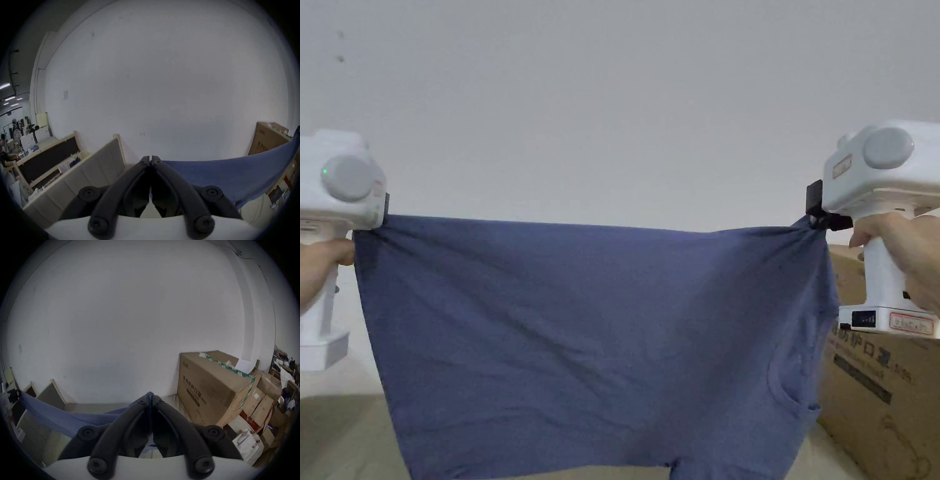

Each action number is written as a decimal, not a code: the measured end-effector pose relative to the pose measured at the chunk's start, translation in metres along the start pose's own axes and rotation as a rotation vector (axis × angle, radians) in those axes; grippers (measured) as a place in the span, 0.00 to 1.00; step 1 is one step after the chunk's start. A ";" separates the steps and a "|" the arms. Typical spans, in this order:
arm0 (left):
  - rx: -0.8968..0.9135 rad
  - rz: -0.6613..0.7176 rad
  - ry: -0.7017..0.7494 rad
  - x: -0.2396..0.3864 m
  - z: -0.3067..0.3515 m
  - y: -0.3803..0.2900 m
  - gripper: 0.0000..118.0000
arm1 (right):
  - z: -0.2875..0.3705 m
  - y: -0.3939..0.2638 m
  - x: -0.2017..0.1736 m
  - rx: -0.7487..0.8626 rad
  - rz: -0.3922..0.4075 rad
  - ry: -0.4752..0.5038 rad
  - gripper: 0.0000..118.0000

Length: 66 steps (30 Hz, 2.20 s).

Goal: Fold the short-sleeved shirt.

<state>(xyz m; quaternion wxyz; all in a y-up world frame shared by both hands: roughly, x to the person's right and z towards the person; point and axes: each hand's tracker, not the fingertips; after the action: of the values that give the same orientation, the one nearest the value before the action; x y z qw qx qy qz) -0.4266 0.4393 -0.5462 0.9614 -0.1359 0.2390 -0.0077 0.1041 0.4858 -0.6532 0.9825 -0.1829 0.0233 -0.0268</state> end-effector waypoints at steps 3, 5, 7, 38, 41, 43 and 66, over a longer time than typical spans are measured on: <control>-0.103 0.000 0.009 0.010 -0.037 -0.066 0.00 | -0.046 -0.046 -0.004 -0.094 -0.017 0.004 0.02; -0.194 -0.032 0.006 0.018 -0.067 -0.114 0.00 | -0.079 -0.083 -0.008 -0.182 0.025 -0.007 0.02; -0.298 -0.073 0.010 0.026 -0.092 -0.159 0.00 | -0.110 -0.123 -0.010 -0.251 0.055 -0.015 0.02; -0.626 -0.138 -0.096 -0.040 0.082 -0.435 0.00 | 0.001 -0.487 0.084 -0.696 -0.038 0.012 0.02; -0.631 -0.140 -0.100 -0.063 0.133 -0.455 0.00 | 0.054 -0.515 0.092 -0.711 -0.056 0.022 0.02; -0.650 -0.092 -0.096 -0.078 0.159 -0.468 0.00 | 0.082 -0.533 0.099 -0.720 -0.060 0.027 0.02; -0.595 0.017 -0.110 -0.124 0.291 -0.499 0.46 | 0.237 -0.575 0.100 -0.674 -0.081 -0.001 0.37</control>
<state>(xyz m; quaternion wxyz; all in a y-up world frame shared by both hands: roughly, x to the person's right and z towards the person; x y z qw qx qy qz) -0.3772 0.0440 -0.1105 0.8910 -0.4097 0.1793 0.0782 0.1919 0.0292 -0.2290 0.8650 -0.4980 0.0233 -0.0564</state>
